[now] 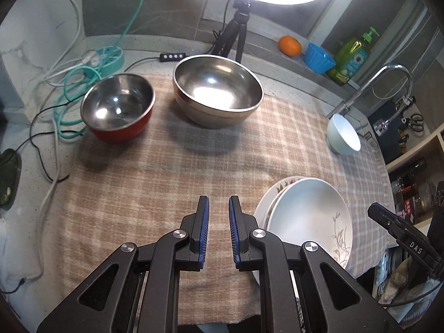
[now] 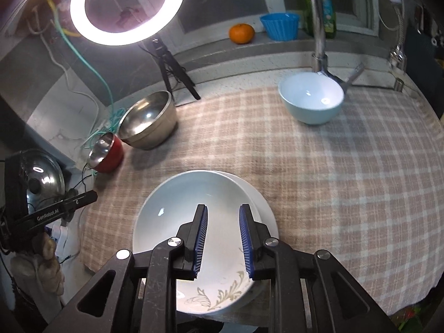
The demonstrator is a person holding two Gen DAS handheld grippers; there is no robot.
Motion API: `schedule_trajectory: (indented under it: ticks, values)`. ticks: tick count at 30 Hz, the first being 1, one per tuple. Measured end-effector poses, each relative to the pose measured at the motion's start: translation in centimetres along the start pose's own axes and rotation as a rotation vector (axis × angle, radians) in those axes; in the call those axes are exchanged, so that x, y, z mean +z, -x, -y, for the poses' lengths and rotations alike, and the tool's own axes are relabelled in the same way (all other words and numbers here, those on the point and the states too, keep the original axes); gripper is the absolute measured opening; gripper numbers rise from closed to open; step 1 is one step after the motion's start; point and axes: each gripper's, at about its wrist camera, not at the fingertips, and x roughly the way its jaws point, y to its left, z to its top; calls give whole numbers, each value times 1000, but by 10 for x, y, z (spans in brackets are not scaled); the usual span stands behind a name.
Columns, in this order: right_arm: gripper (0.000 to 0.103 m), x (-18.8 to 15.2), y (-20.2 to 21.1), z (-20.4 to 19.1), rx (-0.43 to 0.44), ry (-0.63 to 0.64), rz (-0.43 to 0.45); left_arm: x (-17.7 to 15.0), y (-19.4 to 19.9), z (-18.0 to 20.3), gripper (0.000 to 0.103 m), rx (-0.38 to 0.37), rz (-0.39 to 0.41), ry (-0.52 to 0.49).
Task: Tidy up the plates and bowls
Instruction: 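Move the right gripper to the large stainless steel bowl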
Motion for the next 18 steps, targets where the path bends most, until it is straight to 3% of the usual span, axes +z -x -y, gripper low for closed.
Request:
schedule_trajectory:
  ticks: [4, 6, 7, 18]
  values:
    - [26, 11, 0, -13, 54, 15, 32, 6, 6, -5, 13, 10, 23, -4]
    - [48, 19, -1, -19, 83, 19, 33, 11, 7, -9, 13, 16, 30, -3]
    - [52, 25, -2, -23, 87, 31, 38, 12, 8, -11, 13, 17, 31, 0]
    - [52, 81, -18, -61, 49, 133, 37, 54, 7, -42, 17, 47, 70, 37]
